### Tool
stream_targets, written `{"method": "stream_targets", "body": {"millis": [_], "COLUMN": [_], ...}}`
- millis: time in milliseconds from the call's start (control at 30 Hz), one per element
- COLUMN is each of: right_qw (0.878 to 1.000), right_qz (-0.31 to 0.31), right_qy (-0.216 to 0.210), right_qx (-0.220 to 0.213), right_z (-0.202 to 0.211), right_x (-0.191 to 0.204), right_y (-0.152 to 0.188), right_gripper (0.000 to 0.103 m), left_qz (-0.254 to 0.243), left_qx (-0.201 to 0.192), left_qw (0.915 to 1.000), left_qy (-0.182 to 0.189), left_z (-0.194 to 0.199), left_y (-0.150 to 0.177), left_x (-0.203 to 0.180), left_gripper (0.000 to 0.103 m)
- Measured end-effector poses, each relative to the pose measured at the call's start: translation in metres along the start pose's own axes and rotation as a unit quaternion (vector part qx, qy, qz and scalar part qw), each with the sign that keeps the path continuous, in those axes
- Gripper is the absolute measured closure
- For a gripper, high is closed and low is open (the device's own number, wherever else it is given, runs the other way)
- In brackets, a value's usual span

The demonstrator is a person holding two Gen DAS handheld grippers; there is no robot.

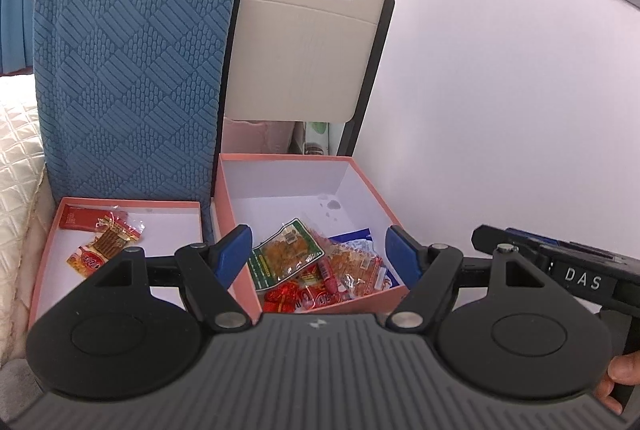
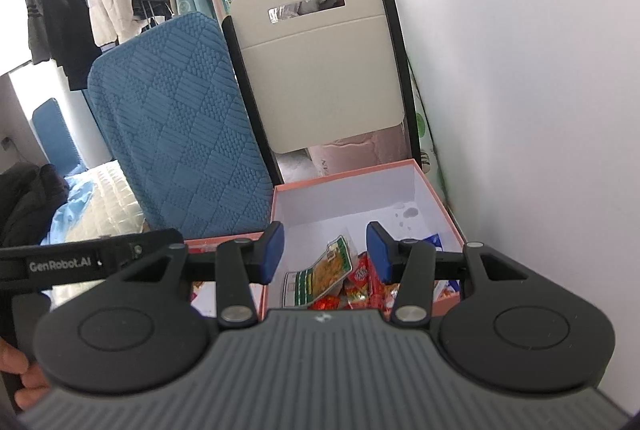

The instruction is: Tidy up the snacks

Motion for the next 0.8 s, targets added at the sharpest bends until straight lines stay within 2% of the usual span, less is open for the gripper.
{"method": "stream_targets", "body": {"millis": [367,667,800], "right_qw": [1.0,1.0,1.0], "right_qz": [0.005,0.02,0.012], "right_qy": [0.009,0.009,0.009], "right_qx": [0.002,-0.012,-0.005], "right_z": [0.019,0.022,0.018], "right_x": [0.005,0.008,0.006], "right_y": [0.036,0.053,0.059], "right_gripper": [0.055,0.055,0.055], "left_qz": [0.003,-0.009,-0.013], "left_qx": [-0.002,-0.011,-0.008], "left_qw": [1.0,0.9999,0.9998], "left_qy": [0.002,-0.009,-0.012], "left_z": [0.016,0.017,0.011], "left_y": [0.032,0.047,0.044], "left_x": [0.004,0.005,0.007], "left_gripper": [0.025,0.025,0.025]}}
Point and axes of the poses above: each gripper's, at about its wrist camera, not at the fingertips, and z roughly against the way its jaws point, x to its left, y to its underside, the point moved 4 cm from there along -z, roughly the way its jaws point, and after that the axes turned 6 degrees about z, right-handed, at the moved point
